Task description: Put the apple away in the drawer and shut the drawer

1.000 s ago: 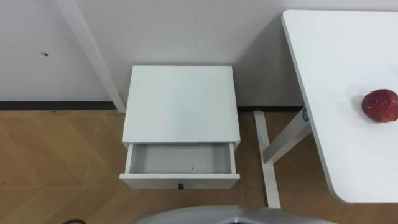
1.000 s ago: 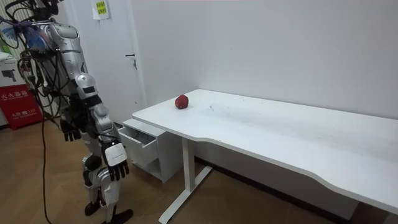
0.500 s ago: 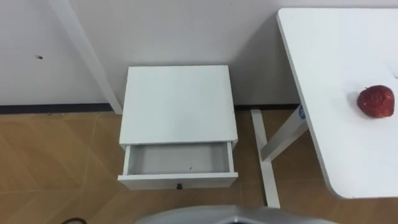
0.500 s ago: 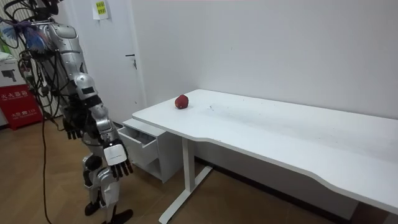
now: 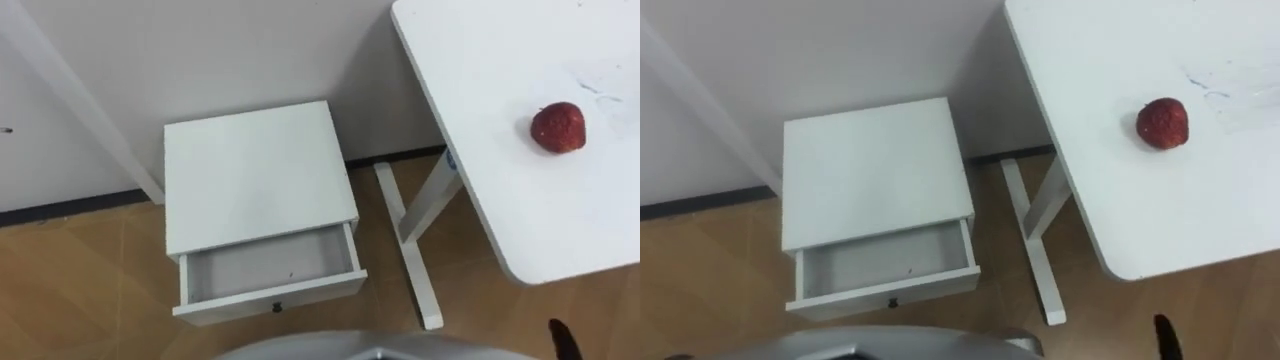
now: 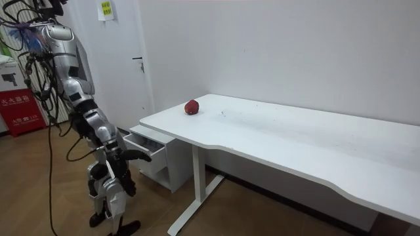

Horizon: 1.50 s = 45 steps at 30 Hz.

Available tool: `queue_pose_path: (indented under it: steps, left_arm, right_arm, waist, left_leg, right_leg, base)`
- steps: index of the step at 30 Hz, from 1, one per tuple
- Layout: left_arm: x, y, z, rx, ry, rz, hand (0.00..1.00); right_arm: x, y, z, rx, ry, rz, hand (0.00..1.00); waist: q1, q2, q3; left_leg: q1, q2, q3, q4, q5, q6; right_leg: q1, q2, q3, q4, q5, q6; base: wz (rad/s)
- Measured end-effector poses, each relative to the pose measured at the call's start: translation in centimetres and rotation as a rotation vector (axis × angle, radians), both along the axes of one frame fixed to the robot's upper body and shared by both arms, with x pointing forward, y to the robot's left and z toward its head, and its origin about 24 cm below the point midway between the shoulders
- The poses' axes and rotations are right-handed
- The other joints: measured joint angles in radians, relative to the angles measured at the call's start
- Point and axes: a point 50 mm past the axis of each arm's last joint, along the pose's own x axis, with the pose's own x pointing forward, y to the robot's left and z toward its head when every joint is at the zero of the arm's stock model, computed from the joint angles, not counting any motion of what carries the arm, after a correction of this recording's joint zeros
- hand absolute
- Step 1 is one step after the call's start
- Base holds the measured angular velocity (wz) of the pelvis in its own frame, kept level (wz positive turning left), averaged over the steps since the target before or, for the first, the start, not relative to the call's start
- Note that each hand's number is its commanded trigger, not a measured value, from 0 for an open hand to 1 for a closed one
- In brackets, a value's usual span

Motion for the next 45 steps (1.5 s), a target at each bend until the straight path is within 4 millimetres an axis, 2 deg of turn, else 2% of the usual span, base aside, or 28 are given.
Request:
queue_pose_path:
  steps: [4, 10, 13, 16, 17, 19, 21, 22, 24, 28, 30, 33, 37, 39, 45]
  left_arm:
    - [0.2, 0.6, 0.4, 0.039, -0.017, -0.011, 0.00]
    - [0.0, 1.0, 0.8, 0.059, -0.036, -0.021, 0.00]
    - [0.1, 1.4, 1.0, 0.078, -0.061, -0.016, 0.00]
    - [0.4, 1.4, 1.0, 0.079, -0.080, -0.027, 0.00]
    - [0.4, 1.4, 1.0, 0.078, -0.084, -0.029, 0.00]
    - [0.2, 1.2, 1.0, 0.076, -0.082, -0.037, 0.00]
    - [0.5, 1.2, 1.0, 0.074, -0.089, -0.052, 0.00]
    - [0.7, 1.1, 1.0, 0.072, -0.093, -0.063, 0.00]
    - [1.3, 0.9, 0.9, 0.066, -0.112, -0.085, 0.00]
    - [1.9, 0.6, 0.8, 0.036, -0.126, -0.095, 0.00]
    - [1.7, 0.5, 0.7, 0.030, -0.118, -0.102, 0.00]
    - [1.8, 0.2, 0.7, 0.023, -0.113, -0.124, 0.00]
    - [1.8, 0.1, 0.6, 0.019, -0.111, -0.132, 0.00]
    - [1.6, 0.2, 0.6, 0.017, -0.105, -0.131, 0.00]
    - [1.2, 0.1, 0.6, -0.010, -0.098, -0.138, 0.00]
  right_arm:
    - [1.3, -1.5, 1.1, -0.028, -0.010, -0.092, 0.00]
    - [3.9, -5.8, 5.0, -0.138, -0.025, -0.186, 0.00]
    - [5.4, -8.7, 8.6, -0.278, -0.017, -0.211, 0.00]
    - [6.5, -10.6, 12.0, -0.438, 0.025, -0.200, 0.00]
    - [6.6, -10.9, 12.7, -0.464, 0.031, -0.207, 0.00]
    - [7.6, -11.6, 16.1, -0.621, 0.071, -0.190, 0.00]
    - [8.5, -11.8, 18.5, -0.753, 0.093, -0.176, 0.00]
    - [9.1, -12.1, 19.6, -0.823, 0.120, -0.165, 0.00]
    - [9.6, -12.3, 20.6, -0.907, 0.180, -0.144, 0.00]
    - [11.4, -11.6, 22.8, -1.099, 0.248, -0.043, 0.00]
    - [12.2, -11.1, 23.4, -1.197, 0.303, 0.032, 0.00]
    - [13.4, -10.3, 23.9, -1.326, 0.348, 0.161, 0.00]
    - [15.1, -9.3, 23.7, -1.397, 0.332, 0.358, 0.00]
    - [15.8, -8.7, 23.7, -1.426, 0.300, 0.441, 0.00]
    - [17.5, -7.0, 22.5, -1.470, 0.238, 0.727, 0.00]
  waist:
    - [-0.005, -0.017, -0.0003]
    - [-0.028, -0.023, -0.0021]
    - [-0.041, -0.029, -0.0055]
    - [-0.051, -0.029, -0.0060]
    - [-0.048, -0.029, -0.0059]
    - [-0.044, -0.024, -0.0054]
    - [-0.041, -0.023, -0.0011]
    - [-0.043, -0.023, -0.0014]
    - [-0.028, -0.029, -0.0002]
    - [-0.011, -0.021, -0.0031]
    - [-0.006, -0.023, 0.0002]
    - [0.014, -0.023, 0.0001]
    - [0.038, -0.037, 0.0041]
    - [0.039, -0.042, 0.0055]
    - [0.063, -0.064, -0.0001]
  left_leg:
    - [-0.006, -0.001, -0.001, 0.004, -0.001, 0.001]
    - [-0.022, -0.002, 0.001, 0.006, 0.000, 0.002]
    - [-0.034, -0.003, -0.004, 0.006, 0.000, 0.002]
    - [-0.045, -0.003, -0.009, 0.006, 0.000, 0.002]
    - [-0.045, -0.003, -0.007, 0.005, 0.000, 0.001]
    - [-0.051, -0.003, -0.004, 0.007, 0.000, 0.001]
    - [-0.057, -0.003, -0.004, 0.009, 0.001, 0.001]
    - [-0.058, -0.003, -0.005, 0.009, 0.001, 0.001]
    - [-0.058, -0.004, -0.008, 0.007, 0.001, 0.001]
    - [-0.073, -0.004, -0.012, 0.006, 0.001, 0.001]
    - [-0.074, -0.003, -0.010, 0.006, 0.001, 0.001]
    - [-0.073, -0.002, -0.010, 0.006, 0.002, 0.000]
    - [-0.070, -0.003, -0.012, 0.007, 0.002, 0.000]
    - [-0.071, -0.002, -0.014, 0.007, 0.002, 0.000]
    - [-0.067, -0.002, -0.013, 0.008, 0.002, 0.000]
  right_leg:
    - [-0.003, -0.001, 0.000, 0.000, 0.000, 0.000]
    - [-0.021, -0.001, -0.001, 0.005, 0.000, 0.000]
    - [-0.029, -0.001, -0.001, 0.000, 0.000, 0.000]
    - [-0.037, -0.001, -0.009, -0.001, 0.000, 0.000]
    - [-0.039, -0.001, -0.009, -0.001, 0.000, 0.000]
    - [-0.049, -0.001, -0.007, 0.000, 0.000, 0.000]
    - [-0.054, -0.001, -0.007, 0.000, 0.000, 0.000]
    - [-0.054, -0.001, -0.007, -0.001, 0.000, 0.000]
    - [-0.054, -0.001, -0.009, -0.001, 0.000, 0.000]
    - [-0.070, -0.001, -0.012, -0.001, 0.000, 0.000]
    - [-0.071, -0.001, -0.017, -0.001, 0.000, 0.000]
    - [-0.071, -0.001, -0.027, -0.002, 0.000, 0.000]
    - [-0.069, -0.002, -0.030, -0.002, 0.000, 0.000]
    - [-0.068, -0.003, -0.037, -0.002, 0.000, 0.000]
    - [-0.065, -0.004, -0.040, -0.003, 0.000, 0.000]
  base:
    - [0.00]
    - [0.00]
    - [0.01]
    - [0.05]
    - [0.00]
    - [-0.06]
    - [-0.02]
    - [0.03]
    - [0.02]
    - [0.00]
    - [0.00]
    - [0.00]
    - [0.02]
    - [0.04]
    - [0.00]
